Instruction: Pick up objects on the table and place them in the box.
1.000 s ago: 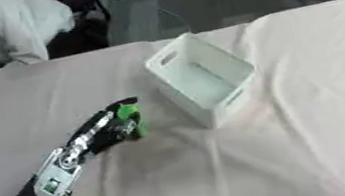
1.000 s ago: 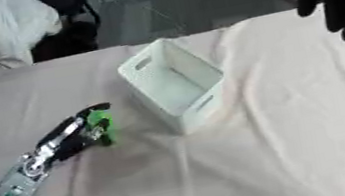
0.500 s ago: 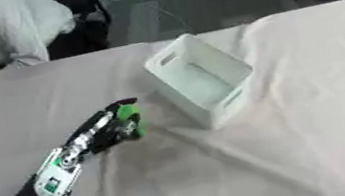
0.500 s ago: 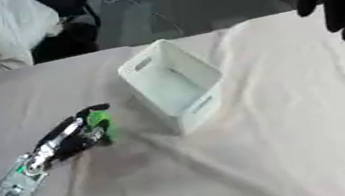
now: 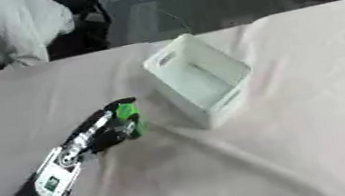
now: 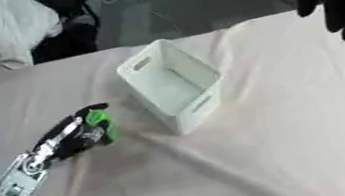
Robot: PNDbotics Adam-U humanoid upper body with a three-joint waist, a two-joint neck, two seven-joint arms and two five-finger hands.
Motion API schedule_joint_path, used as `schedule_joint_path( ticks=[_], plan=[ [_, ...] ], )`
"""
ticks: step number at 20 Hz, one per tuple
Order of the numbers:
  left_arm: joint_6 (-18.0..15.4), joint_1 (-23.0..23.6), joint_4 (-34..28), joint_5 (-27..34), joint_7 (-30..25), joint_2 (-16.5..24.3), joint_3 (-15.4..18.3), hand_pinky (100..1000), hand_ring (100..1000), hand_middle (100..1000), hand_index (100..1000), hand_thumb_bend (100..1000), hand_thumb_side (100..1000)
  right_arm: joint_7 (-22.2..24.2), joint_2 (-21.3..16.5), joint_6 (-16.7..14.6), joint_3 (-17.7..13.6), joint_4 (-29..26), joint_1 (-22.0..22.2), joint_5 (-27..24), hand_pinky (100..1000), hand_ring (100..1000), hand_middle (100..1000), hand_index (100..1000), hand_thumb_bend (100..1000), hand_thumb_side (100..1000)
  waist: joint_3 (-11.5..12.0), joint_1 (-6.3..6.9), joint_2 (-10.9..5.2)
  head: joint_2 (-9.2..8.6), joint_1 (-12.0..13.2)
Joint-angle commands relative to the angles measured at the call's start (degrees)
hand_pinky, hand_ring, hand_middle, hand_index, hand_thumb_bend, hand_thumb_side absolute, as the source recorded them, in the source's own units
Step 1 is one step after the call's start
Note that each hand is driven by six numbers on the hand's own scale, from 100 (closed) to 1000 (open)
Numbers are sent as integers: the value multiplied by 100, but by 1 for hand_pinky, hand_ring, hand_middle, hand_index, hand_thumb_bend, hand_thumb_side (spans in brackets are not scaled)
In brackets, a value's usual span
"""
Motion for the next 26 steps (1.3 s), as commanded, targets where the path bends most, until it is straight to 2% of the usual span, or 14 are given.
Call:
schedule_joint_path(
  ticks=[1, 7, 9, 10, 11, 12, 15, 16, 17, 18, 19, 20, 22, 26],
  plan=[
    [46, -2, 201, -44, 10, 38, 27, 1000, 689, 958, 1000, 100, 763, 16, 17, 4, -2, -99, -84, 12, 289, 198, 188, 370, 114, 1000, 0, -13, -61, 14, 24],
    [77, 34, 308, 235, 166, -53, 72, 667, 436, 885, 1000, 100, 703, 14, 19, 4, -3, -99, -86, 11, 289, 198, 189, 370, 114, 1000, 5, -16, -61, 15, 20],
    [99, 49, 339, 381, 241, -77, 84, 606, 396, 862, 1000, 100, 689, 13, 19, 4, -4, -99, -86, 10, 289, 198, 189, 370, 114, 1000, 7, -17, -61, 17, 18],
    [108, 57, 351, 456, 294, -96, 98, 514, 316, 792, 1000, 100, 666, 13, 18, 4, -4, -99, -86, 10, 289, 198, 188, 370, 114, 1000, 10, -18, -60, 19, 16],
    [116, 65, 363, 530, 361, -112, 109, 503, 306, 777, 1000, 100, 663, 13, 17, 4, -5, -99, -86, 10, 289, 198, 188, 370, 114, 1000, 11, -19, -60, 21, 15],
    [118, 75, 375, 627, 453, -136, 130, 398, 214, 647, 915, 100, 615, 12, 17, 4, -6, -99, -86, 11, 289, 198, 188, 370, 113, 1000, 13, -21, -59, 21, 13],
    [99, 101, 417, 973, 785, -190, 165, 254, 100, 532, 766, 100, 559, 12, 17, 4, -7, -99, -87, 12, 289, 198, 188, 370, 115, 1000, 15, -22, -58, 24, 13],
    [96, 106, 437, 1100, 937, -209, 182, 143, 100, 447, 642, 100, 571, 11, 16, 4, -7, -99, -86, 12, 289, 198, 188, 370, 114, 1000, 17, -23, -58, 24, 9],
    [83, 109, 453, 1223, 1113, -225, 194, 175, 100, 471, 674, 100, 562, 10, 16, 5, -8, -99, -86, 13, 289, 198, 188, 370, 114, 1000, 17, -23, -58, 23, 9],
    [69, 112, 470, 1339, 1292, -243, 202, 100, 100, 362, 533, 100, 642, 10, 16, 6, -8, -99, -86, 13, 289, 197, 188, 369, 115, 1000, 19, -24, -59, 23, 7],
    [53, 115, 487, 1445, 1456, -257, 193, 100, 100, 378, 554, 100, 623, 10, 17, 6, -8, -99, -87, 14, 289, 197, 188, 369, 114, 1000, 17, -24, -59, 23, 8],
    [44, 120, 505, 1544, 1592, -272, 183, 100, 100, 274, 443, 100, 672, 10, 18, 6, -8, -99, -87, 14, 288, 197, 188, 369, 113, 1000, 17, -24, -59, 23, 9],
    [43, 127, 546, 1691, 1820, -300, 171, 100, 100, 172, 343, 100, 672, 9, 21, 6, -8, -99, -89, 14, 288, 197, 188, 369, 112, 1000, 16, -24, -59, 20, 8],
    [26, 131, 595, 1804, 2186, -353, 188, 100, 100, 100, 248, 100, 672, 7, 23, 5, -8, -99, -91, 14, 288, 197, 188, 369, 112, 1000, 15, -24, -59, 22, 3]
  ],
)
